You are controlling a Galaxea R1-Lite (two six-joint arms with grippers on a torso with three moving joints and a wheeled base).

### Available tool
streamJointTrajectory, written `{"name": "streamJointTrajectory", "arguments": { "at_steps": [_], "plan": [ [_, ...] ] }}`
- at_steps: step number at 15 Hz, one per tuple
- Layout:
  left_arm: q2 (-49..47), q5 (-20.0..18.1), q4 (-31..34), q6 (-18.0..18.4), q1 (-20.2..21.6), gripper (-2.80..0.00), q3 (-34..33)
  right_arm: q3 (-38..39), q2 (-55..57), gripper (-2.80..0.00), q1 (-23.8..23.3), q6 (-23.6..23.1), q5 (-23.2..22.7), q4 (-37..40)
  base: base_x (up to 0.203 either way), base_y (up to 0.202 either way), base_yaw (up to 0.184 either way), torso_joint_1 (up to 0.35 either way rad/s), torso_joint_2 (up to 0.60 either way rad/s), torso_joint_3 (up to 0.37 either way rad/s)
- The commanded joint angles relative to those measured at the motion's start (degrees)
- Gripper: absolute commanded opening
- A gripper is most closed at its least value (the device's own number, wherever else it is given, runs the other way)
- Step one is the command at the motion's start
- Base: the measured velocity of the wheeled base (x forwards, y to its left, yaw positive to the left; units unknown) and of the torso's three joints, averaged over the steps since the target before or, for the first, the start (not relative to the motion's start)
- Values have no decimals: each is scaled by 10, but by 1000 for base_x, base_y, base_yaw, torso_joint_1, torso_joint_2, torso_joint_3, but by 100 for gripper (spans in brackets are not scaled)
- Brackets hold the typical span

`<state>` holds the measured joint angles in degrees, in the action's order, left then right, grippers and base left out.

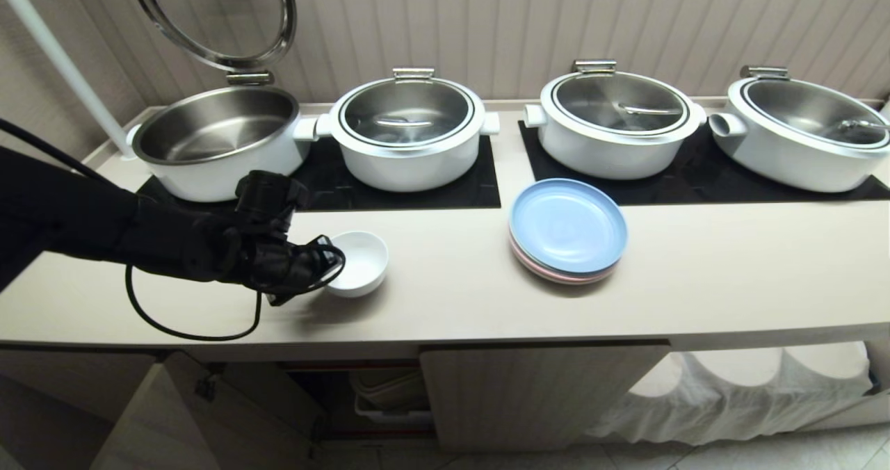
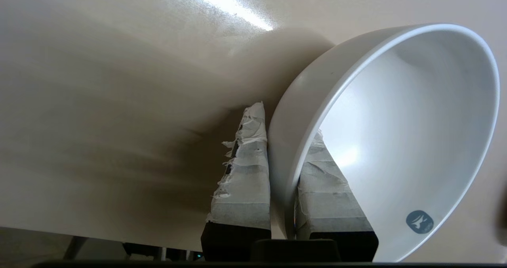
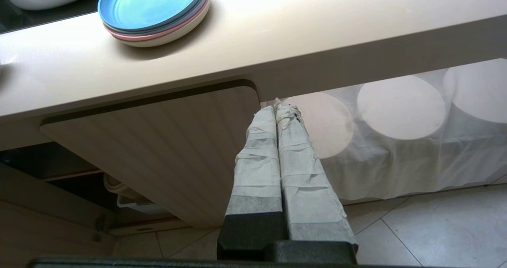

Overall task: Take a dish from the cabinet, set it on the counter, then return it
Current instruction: Place it on the table

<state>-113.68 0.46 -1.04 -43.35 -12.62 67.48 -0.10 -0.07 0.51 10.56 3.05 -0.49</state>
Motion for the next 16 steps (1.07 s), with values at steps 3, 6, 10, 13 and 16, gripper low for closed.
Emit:
{"name": "streamJointTrajectory", "arguments": {
  "at_steps": [3, 6, 10, 13, 16],
  "plan": [
    [-24, 1, 0, -16, -8, -280, 22, 0, 1, -280, 0, 1, 0, 0, 0, 0, 0, 0, 0, 0],
    [-27, 1, 0, -16, -11, -280, 25, 0, 1, -280, 0, 1, 0, 0, 0, 0, 0, 0, 0, 0],
    [-27, 1, 0, -15, -11, -280, 27, 0, 1, -280, 0, 1, 0, 0, 0, 0, 0, 0, 0, 0],
    [-28, 1, 1, -14, -11, -280, 28, 0, 1, -280, 0, 1, 0, 0, 0, 0, 0, 0, 0, 0],
    [-30, 1, 1, -13, -12, 0, 30, 0, 1, -280, 0, 1, 0, 0, 0, 0, 0, 0, 0, 0]
  ]
}}
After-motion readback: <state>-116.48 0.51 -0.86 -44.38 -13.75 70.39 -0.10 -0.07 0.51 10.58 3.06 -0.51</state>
